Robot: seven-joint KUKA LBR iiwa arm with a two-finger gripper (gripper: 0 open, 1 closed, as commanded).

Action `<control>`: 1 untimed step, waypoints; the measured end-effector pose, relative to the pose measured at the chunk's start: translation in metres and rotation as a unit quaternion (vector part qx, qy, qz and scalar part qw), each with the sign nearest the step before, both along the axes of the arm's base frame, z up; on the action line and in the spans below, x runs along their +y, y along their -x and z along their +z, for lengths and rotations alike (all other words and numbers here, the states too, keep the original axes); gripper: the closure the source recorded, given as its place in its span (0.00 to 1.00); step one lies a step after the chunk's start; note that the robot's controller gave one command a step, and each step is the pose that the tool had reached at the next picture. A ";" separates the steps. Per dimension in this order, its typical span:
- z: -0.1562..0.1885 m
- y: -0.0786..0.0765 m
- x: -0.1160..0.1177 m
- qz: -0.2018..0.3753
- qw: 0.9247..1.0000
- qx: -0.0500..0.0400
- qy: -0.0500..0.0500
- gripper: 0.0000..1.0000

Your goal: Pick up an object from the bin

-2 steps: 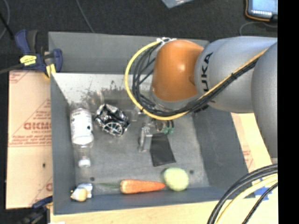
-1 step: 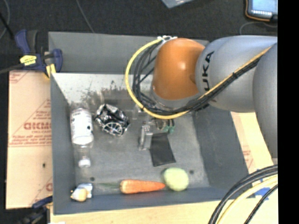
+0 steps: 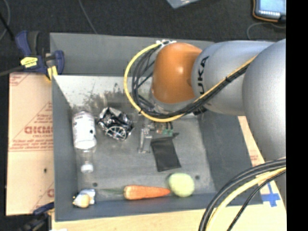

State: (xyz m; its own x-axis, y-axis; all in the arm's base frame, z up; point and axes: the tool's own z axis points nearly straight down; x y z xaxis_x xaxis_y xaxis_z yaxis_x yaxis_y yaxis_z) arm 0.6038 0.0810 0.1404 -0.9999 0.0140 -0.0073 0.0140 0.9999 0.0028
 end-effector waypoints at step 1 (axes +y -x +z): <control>-0.043 -0.001 -0.039 -0.003 1.000 0.001 0.000 0.00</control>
Offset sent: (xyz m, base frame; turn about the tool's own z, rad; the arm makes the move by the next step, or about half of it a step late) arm 0.0046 -0.0849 -0.0597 0.0190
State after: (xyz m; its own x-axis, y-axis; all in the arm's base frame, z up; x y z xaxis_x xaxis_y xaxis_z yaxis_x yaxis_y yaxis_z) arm 0.6044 0.0417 0.0978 -0.9998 0.0199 -0.0050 0.0199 0.9998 0.0024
